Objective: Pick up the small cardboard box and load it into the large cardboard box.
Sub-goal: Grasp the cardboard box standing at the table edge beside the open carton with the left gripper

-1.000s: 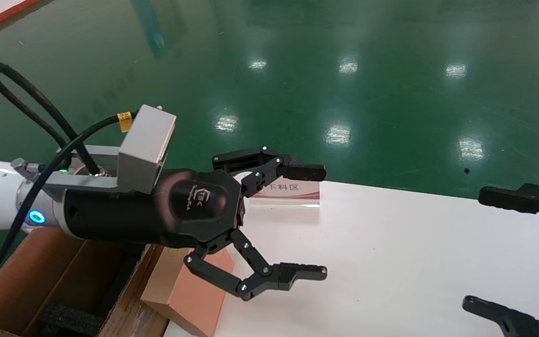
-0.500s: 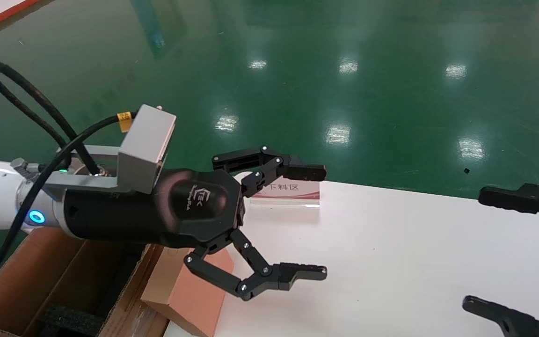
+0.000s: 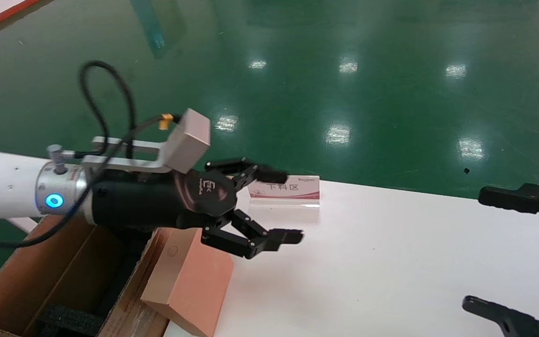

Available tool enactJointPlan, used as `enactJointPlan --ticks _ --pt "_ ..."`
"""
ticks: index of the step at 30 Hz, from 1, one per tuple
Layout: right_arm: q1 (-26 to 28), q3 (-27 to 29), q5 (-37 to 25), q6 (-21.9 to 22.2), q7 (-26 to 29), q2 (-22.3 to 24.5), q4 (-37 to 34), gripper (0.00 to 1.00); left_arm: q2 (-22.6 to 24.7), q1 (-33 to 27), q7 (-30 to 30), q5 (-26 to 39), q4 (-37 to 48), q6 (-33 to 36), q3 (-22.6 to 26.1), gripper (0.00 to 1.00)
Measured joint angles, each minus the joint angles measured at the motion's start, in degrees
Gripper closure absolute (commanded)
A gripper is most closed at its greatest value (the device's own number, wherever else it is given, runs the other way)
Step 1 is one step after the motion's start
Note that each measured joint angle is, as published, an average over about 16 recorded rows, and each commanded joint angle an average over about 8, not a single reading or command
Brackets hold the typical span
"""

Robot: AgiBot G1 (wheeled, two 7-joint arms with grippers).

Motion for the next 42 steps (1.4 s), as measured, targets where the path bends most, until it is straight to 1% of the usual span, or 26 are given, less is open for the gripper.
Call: enactJointPlan --ticks 3,6,9,14,17,19,22,25,28,35,42 --pt "0.0 0.0 0.0 0.0 0.0 0.0 0.0 0.0 -0.1 -3.5 -6.8 6.3 0.3 0.2 2.9 0.0" --pt "0.0 0.0 0.0 0.0 0.0 0.0 0.0 0.0 1.2 -8.5 -15.7 15.5 1.2 2.0 6.9 0.0" --pt "0.0 0.0 0.0 0.0 0.0 0.0 0.0 0.0 3.5 -14.4 -25.6 25.4 2.2 4.9 11.9 0.0" --pt "0.0 0.0 0.0 0.0 0.0 0.0 0.0 0.0 7.8 -24.0 -41.6 39.6 4.1 9.1 22.0 0.0" --pt "0.0 0.0 0.0 0.0 0.0 0.0 0.0 0.0 10.1 -29.3 -50.3 45.8 5.2 10.9 28.9 0.0" --pt "0.0 -0.1 0.0 0.0 0.0 0.0 -0.1 0.0 11.8 -33.3 -55.8 48.8 5.4 12.5 33.8 0.0" --pt "0.0 -0.1 0.0 0.0 0.0 0.0 -0.1 0.0 13.3 -37.8 -61.3 49.4 5.5 13.3 40.6 0.0" --pt "0.0 -0.1 0.0 0.0 -0.1 0.0 -0.1 0.0 14.0 -41.6 -64.7 47.4 5.8 13.3 46.6 0.0" --pt "0.1 -0.1 0.0 0.0 -0.1 0.0 -0.1 0.0 14.5 -44.9 -66.9 44.4 6.6 13.2 52.1 0.0" --pt "0.1 -0.1 0.1 0.0 -0.1 0.0 -0.1 0.0 16.4 -51.6 -68.8 36.1 10.1 13.2 64.0 0.0" --pt "0.1 -0.2 0.1 0.0 -0.1 0.0 -0.1 0.0 18.9 -57.0 -68.0 26.8 15.4 13.2 75.8 0.0"
